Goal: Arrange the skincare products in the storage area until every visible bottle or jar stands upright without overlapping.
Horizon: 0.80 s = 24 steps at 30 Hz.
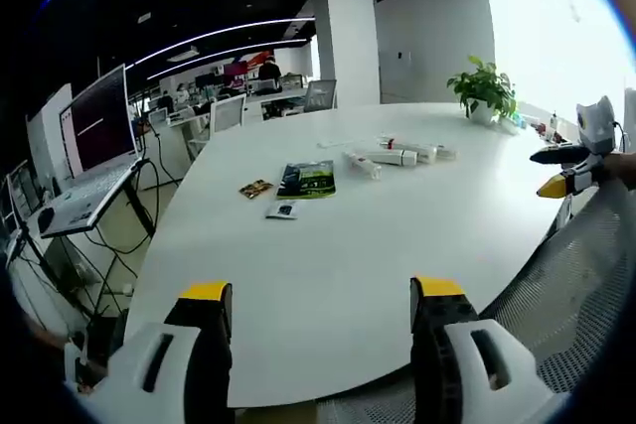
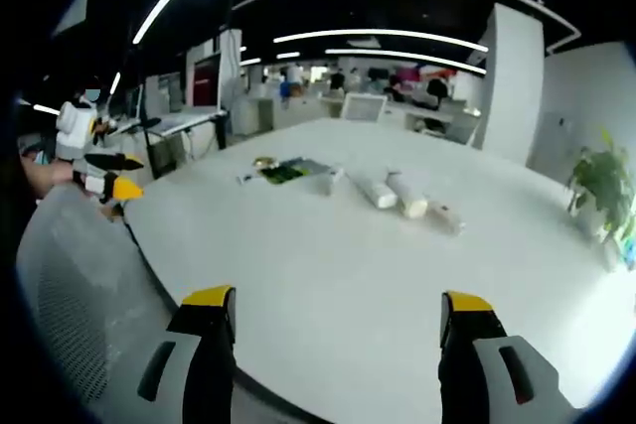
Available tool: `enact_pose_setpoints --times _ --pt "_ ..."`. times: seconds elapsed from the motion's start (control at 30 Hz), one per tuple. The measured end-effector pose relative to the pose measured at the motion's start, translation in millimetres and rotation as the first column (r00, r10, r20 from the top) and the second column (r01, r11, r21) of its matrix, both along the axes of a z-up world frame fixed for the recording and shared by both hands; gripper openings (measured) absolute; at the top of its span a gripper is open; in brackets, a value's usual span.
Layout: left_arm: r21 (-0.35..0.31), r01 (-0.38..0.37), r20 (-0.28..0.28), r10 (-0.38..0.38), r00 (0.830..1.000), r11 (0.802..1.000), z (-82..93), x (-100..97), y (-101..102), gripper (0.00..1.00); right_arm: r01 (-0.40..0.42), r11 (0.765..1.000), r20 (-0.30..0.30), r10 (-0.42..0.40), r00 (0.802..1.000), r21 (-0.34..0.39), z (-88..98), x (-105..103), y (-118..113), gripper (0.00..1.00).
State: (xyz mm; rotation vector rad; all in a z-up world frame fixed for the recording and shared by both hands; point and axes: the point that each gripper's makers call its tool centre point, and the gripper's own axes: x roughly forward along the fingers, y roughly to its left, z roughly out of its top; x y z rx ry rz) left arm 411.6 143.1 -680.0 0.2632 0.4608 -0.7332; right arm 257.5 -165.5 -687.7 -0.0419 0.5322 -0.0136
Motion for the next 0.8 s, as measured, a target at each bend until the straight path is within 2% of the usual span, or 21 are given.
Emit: enact_pose_setpoints --times 0.8 --pt "0.016 0.006 -0.006 -0.006 1.0 1.0 -2.4 -0.6 0.4 0.65 -0.007 1.0 -0.02 0.007 1.0 -0.003 -3.1 -1.4 0.4 0.87"
